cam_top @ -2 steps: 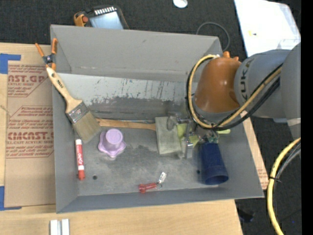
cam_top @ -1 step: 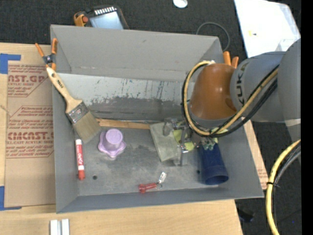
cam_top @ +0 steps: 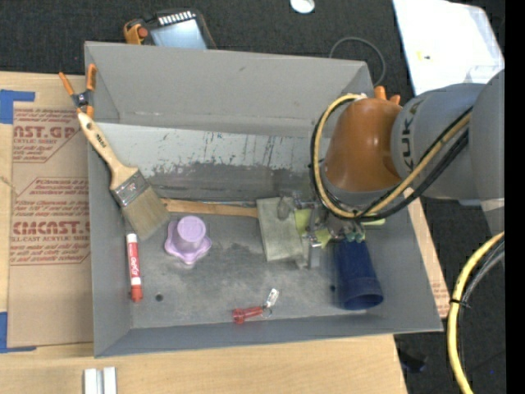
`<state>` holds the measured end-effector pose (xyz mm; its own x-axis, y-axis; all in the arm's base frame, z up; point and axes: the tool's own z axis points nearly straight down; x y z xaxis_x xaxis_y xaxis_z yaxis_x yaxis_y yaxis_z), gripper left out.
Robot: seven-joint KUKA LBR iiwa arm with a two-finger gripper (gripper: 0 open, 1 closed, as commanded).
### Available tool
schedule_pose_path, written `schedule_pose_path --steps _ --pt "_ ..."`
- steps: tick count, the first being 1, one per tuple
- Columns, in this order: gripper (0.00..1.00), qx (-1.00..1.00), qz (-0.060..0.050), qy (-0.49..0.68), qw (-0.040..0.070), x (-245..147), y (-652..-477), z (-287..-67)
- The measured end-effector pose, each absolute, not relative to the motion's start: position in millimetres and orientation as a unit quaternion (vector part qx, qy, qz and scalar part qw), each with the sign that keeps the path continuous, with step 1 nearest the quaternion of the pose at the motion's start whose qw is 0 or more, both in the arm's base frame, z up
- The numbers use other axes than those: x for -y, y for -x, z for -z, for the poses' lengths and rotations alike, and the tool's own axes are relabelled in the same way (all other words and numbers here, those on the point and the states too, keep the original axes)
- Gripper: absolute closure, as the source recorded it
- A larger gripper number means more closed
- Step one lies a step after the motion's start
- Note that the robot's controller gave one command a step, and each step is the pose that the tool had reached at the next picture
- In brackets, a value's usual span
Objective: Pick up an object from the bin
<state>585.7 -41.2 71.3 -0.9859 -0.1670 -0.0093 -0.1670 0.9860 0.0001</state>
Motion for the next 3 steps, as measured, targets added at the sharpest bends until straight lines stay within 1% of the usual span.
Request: schedule_pose_path --steps 1,3 --pt "1.0 -0.997 -0.002 0.079 0.001 26.7 -571.0 -71.7" --pt "1.0 -0.997 -0.003 0.079 0.001 26.5 -571.1 -71.8"
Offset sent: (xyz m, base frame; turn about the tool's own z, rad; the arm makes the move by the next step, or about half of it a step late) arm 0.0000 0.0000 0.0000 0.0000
